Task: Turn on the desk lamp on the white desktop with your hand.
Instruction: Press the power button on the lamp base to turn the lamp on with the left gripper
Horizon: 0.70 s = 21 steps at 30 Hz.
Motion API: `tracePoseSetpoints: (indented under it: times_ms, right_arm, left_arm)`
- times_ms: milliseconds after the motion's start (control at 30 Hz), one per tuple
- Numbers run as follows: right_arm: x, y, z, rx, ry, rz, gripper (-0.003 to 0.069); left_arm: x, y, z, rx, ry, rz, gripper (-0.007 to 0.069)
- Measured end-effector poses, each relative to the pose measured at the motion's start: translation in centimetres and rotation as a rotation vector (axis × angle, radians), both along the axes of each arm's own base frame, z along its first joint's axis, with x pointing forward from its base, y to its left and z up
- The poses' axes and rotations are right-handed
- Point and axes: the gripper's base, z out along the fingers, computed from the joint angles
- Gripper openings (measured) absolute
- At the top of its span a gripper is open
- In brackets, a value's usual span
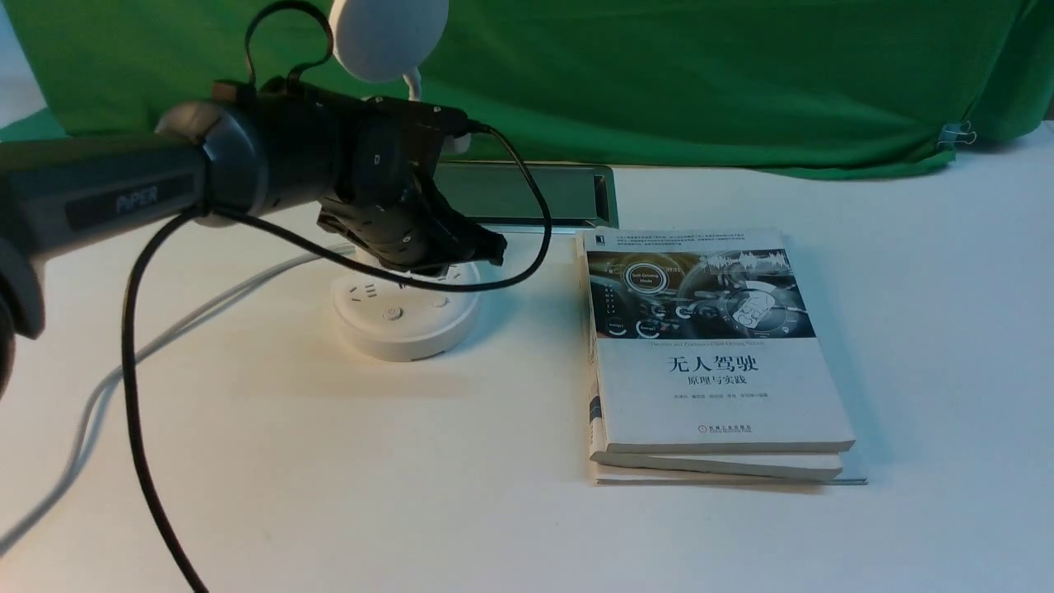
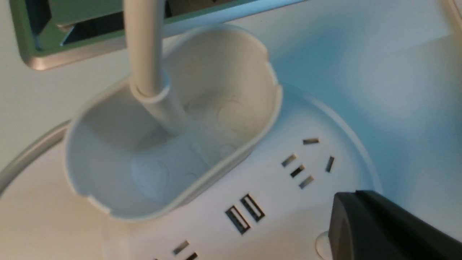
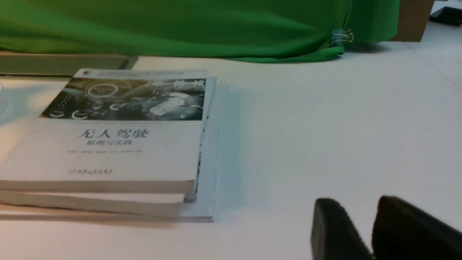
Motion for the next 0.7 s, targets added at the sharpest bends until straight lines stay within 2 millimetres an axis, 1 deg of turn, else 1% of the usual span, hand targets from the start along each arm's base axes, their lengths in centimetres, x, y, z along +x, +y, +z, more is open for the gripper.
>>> tracePoseSetpoints:
  times_ms: [100,200,500,700]
  right_arm:
    - [0.0,0.0,0.0,0.000,0.000,0.000,0.0238]
    - [0.0,0.0,0.0,0.000,0.000,0.000,0.0238]
    - [0.0,0.0,0.0,0.000,0.000,0.000,0.0238]
    - [0.0,0.0,0.0,0.000,0.000,0.000,0.0238]
  left_arm:
    - [0.1,0.0,-0.8,0.009,0.015,-0.001,0.0000]
    - [0.2,-0.1,-2.0,0.025,0.050,-0.001,0.0000]
    - [0.4,-0.3,-2.6,0.003,0.067,0.011,0.0000]
    - [0.5,-0.3,-2.3,0.013,0.051,0.003,0.0000]
